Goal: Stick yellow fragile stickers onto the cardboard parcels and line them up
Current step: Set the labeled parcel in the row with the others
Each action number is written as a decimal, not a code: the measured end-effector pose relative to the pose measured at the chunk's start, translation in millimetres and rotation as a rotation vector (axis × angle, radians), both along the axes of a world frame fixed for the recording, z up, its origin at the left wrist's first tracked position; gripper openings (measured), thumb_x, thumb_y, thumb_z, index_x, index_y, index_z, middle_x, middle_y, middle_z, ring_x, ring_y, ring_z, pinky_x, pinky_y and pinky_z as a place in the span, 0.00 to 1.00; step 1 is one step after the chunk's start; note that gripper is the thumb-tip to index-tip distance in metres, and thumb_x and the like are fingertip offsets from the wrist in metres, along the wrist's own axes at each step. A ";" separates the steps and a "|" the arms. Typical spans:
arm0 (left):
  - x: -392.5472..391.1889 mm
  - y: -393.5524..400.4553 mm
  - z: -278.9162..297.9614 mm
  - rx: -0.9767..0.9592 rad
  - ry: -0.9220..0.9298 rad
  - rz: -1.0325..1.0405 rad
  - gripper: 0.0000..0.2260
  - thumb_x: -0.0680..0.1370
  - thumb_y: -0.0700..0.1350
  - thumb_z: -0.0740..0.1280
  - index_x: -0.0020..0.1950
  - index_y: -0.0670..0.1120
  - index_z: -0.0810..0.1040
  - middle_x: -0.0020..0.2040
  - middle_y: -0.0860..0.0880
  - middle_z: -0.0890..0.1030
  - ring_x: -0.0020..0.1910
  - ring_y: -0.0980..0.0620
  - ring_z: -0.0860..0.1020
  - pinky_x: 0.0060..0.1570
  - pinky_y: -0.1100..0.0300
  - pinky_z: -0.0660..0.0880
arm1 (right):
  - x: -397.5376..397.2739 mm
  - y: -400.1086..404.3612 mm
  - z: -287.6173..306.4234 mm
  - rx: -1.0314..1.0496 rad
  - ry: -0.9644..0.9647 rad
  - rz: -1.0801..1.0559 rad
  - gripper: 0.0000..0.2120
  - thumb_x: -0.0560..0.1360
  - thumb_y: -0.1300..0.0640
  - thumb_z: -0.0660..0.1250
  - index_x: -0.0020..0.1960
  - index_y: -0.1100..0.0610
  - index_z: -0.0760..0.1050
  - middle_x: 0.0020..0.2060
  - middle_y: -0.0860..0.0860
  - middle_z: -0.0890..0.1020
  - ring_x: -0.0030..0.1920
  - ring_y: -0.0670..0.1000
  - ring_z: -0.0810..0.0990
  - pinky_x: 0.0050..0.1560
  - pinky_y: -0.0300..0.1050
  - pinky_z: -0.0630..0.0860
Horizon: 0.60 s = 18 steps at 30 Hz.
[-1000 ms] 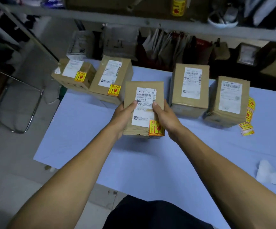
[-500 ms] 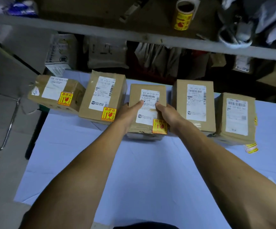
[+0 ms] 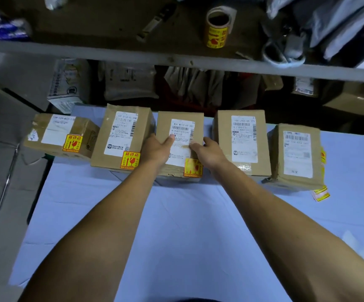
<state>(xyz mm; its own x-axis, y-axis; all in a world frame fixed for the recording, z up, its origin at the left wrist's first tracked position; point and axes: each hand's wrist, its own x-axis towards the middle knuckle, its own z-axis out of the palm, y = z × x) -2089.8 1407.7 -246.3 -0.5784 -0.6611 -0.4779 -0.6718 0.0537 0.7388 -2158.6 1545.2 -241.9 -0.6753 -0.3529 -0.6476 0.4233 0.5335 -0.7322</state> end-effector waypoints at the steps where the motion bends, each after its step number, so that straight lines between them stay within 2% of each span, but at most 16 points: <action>1: -0.3 2.0 3.3 -0.070 -0.016 -0.026 0.19 0.79 0.54 0.68 0.66 0.45 0.76 0.58 0.46 0.82 0.54 0.45 0.80 0.47 0.59 0.72 | 2.6 6.2 6.7 -0.002 0.039 0.021 0.21 0.79 0.48 0.64 0.69 0.54 0.71 0.66 0.51 0.77 0.62 0.53 0.78 0.64 0.51 0.75; 3: -0.9 6.0 9.5 -0.225 -0.060 -0.096 0.22 0.78 0.52 0.69 0.69 0.44 0.72 0.62 0.45 0.80 0.59 0.42 0.78 0.52 0.57 0.74 | 6.3 25.6 22.6 -0.009 0.127 0.045 0.25 0.80 0.49 0.64 0.74 0.55 0.67 0.69 0.52 0.74 0.67 0.53 0.74 0.65 0.46 0.70; 5: -0.5 12.3 15.4 -0.450 -0.121 -0.226 0.27 0.77 0.49 0.70 0.73 0.43 0.67 0.69 0.43 0.75 0.67 0.40 0.74 0.63 0.50 0.73 | 5.7 50.1 35.3 -0.001 0.262 0.049 0.24 0.79 0.50 0.65 0.73 0.55 0.70 0.67 0.51 0.76 0.66 0.51 0.75 0.66 0.47 0.71; 7: -1.4 26.9 23.1 -0.675 -0.094 -0.389 0.30 0.77 0.47 0.69 0.75 0.42 0.64 0.74 0.42 0.68 0.72 0.40 0.67 0.71 0.47 0.66 | 1.2 77.2 43.9 0.039 0.378 0.031 0.21 0.79 0.51 0.65 0.71 0.54 0.72 0.65 0.50 0.78 0.64 0.49 0.75 0.66 0.47 0.72; 8: -3.3 37.2 28.1 -0.705 -0.043 -0.450 0.29 0.77 0.46 0.69 0.76 0.41 0.64 0.75 0.42 0.67 0.74 0.41 0.64 0.73 0.49 0.62 | -2.5 90.4 47.3 0.069 0.422 0.012 0.20 0.79 0.52 0.65 0.70 0.54 0.73 0.65 0.50 0.78 0.65 0.49 0.75 0.66 0.47 0.72; 11: -15.0 74.5 40.9 -0.572 0.093 -0.546 0.28 0.78 0.45 0.67 0.76 0.41 0.64 0.77 0.43 0.65 0.77 0.45 0.60 0.74 0.57 0.56 | -18.1 124.7 46.6 0.163 0.487 -0.043 0.23 0.78 0.51 0.65 0.72 0.54 0.71 0.66 0.53 0.77 0.66 0.53 0.75 0.66 0.49 0.71; 13: -25.8 97.6 41.0 -0.491 0.117 -0.603 0.28 0.79 0.46 0.66 0.77 0.43 0.63 0.78 0.44 0.63 0.77 0.47 0.59 0.73 0.60 0.55 | -28.1 138.9 44.0 0.238 0.510 -0.030 0.25 0.78 0.51 0.64 0.74 0.55 0.67 0.68 0.56 0.75 0.68 0.56 0.73 0.65 0.48 0.69; 16: -40.3 124.5 33.4 -0.452 0.063 -0.669 0.29 0.80 0.50 0.65 0.78 0.43 0.60 0.80 0.43 0.59 0.79 0.47 0.56 0.74 0.58 0.55 | -38.7 147.9 39.8 0.289 0.515 0.001 0.27 0.79 0.53 0.63 0.76 0.58 0.63 0.72 0.57 0.72 0.70 0.58 0.70 0.65 0.47 0.67; 18: -48.6 134.7 24.5 -0.435 0.020 -0.664 0.30 0.80 0.51 0.65 0.78 0.43 0.59 0.79 0.42 0.58 0.79 0.45 0.55 0.74 0.56 0.55 | -43.8 147.0 33.5 0.278 0.491 0.034 0.24 0.80 0.55 0.64 0.73 0.60 0.65 0.69 0.58 0.74 0.68 0.59 0.73 0.59 0.46 0.68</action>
